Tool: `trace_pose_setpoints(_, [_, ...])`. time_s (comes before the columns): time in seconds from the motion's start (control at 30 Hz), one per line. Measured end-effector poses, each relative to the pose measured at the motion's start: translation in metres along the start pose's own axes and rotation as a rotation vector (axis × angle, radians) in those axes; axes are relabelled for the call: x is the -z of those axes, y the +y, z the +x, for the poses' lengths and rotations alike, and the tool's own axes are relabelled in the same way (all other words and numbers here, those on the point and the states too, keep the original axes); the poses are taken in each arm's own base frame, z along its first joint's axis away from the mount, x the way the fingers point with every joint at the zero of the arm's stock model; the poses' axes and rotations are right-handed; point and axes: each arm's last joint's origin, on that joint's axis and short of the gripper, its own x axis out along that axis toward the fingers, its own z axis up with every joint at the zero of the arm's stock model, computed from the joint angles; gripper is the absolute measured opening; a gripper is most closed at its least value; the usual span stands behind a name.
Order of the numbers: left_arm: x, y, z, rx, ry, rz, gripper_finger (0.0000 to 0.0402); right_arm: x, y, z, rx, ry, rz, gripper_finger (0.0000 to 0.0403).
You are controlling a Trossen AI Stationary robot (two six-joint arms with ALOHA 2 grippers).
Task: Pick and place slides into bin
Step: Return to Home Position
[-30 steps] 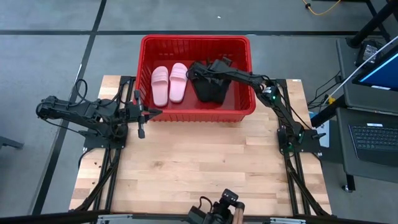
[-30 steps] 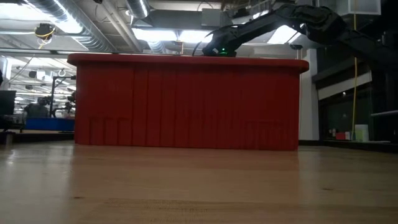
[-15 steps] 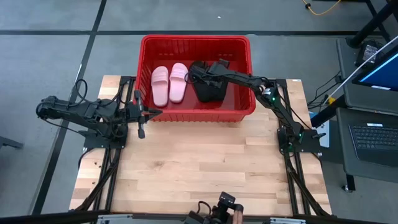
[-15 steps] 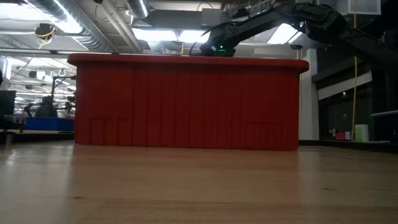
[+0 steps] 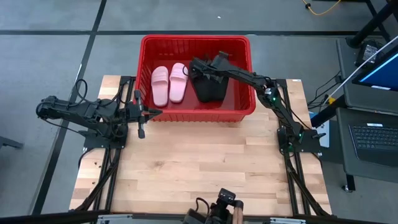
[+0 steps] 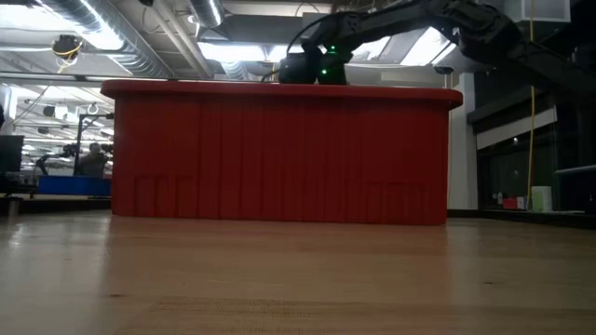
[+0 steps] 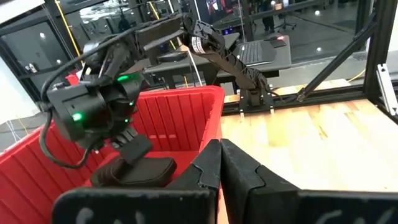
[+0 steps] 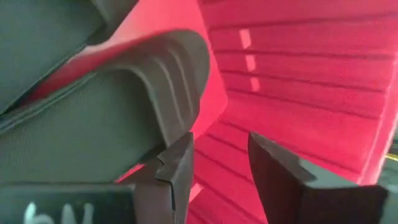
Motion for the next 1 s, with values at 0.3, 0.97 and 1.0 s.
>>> trace_pose_setpoints(0.3, [0.0, 0.0, 0.0, 0.012, -0.001, -0.039, 0.0002, 0.006, -0.005, -0.001, 0.011, 0.031, -0.107, 0.0152])
trace_pose_setpoints(0.97, [-0.001, 0.002, -0.004, 0.012, -0.015, -0.045, 0.0003, 0.056, -0.046, -0.124, -0.14, -0.181, 0.216, 0.0005])
trace_pose_setpoints(1.0, [-0.001, 0.002, -0.005, 0.012, -0.015, -0.045, 0.0002, 0.061, -0.047, -0.135, -0.151, -0.205, 0.261, 0.0005])
